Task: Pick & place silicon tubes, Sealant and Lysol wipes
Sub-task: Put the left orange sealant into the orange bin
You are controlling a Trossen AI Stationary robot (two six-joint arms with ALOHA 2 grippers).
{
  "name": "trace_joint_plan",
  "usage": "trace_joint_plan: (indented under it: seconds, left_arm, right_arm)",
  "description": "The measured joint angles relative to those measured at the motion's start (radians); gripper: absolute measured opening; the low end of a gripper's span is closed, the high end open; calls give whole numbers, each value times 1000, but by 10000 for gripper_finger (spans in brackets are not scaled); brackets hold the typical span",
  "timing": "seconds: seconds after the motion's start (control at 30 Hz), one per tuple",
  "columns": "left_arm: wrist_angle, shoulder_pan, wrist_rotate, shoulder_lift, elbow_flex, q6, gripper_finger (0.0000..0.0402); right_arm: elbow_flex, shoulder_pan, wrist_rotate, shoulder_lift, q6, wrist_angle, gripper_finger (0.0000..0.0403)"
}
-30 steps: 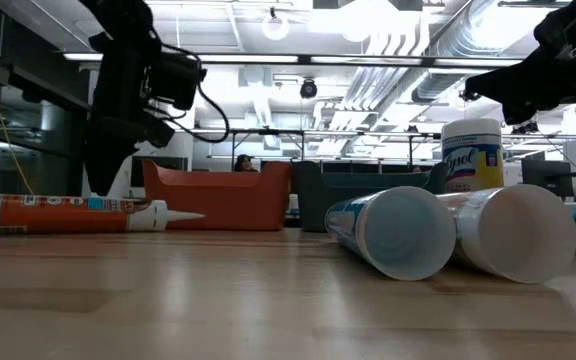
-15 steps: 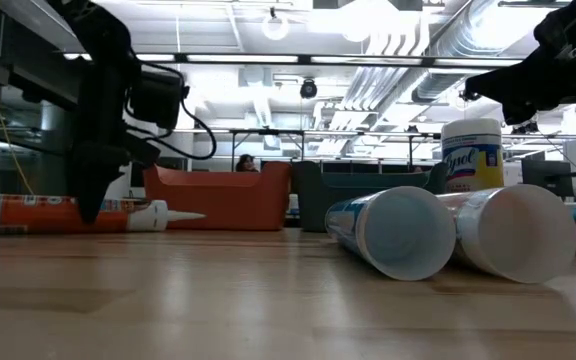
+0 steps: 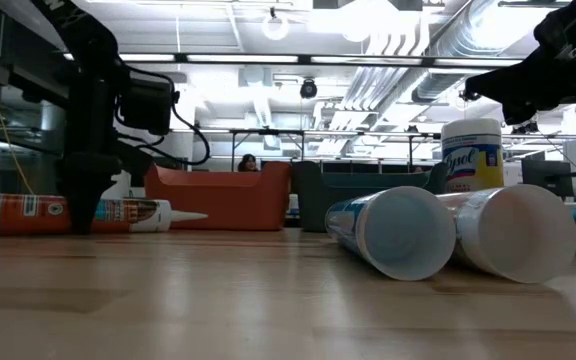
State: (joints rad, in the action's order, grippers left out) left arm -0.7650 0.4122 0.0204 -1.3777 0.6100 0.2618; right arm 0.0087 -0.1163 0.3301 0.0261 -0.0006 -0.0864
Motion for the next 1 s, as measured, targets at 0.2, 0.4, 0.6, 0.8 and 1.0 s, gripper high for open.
trace_joint_plan:
  seconds: [0.2,0.4,0.6,0.8,1.0]
  left_arm:
    - [3,0,-7,-1,-1,-3,310]
    - [3,0,-40,-2,-2,-2,309]
    - [4,0,-42,-3,-2,-2,309]
    - [1,-2,-41,-23,-2,2,309]
    - [-1,-2,-42,-37,-2,-2,288]
  right_arm:
    - [0,0,0,0,0,0,1]
    - [0,0,0,0,0,0,1]
    - [0,0,0,0,0,0,1]
    - [0,0,0,0,0,0,1]
    - [0,0,0,0,0,0,1]
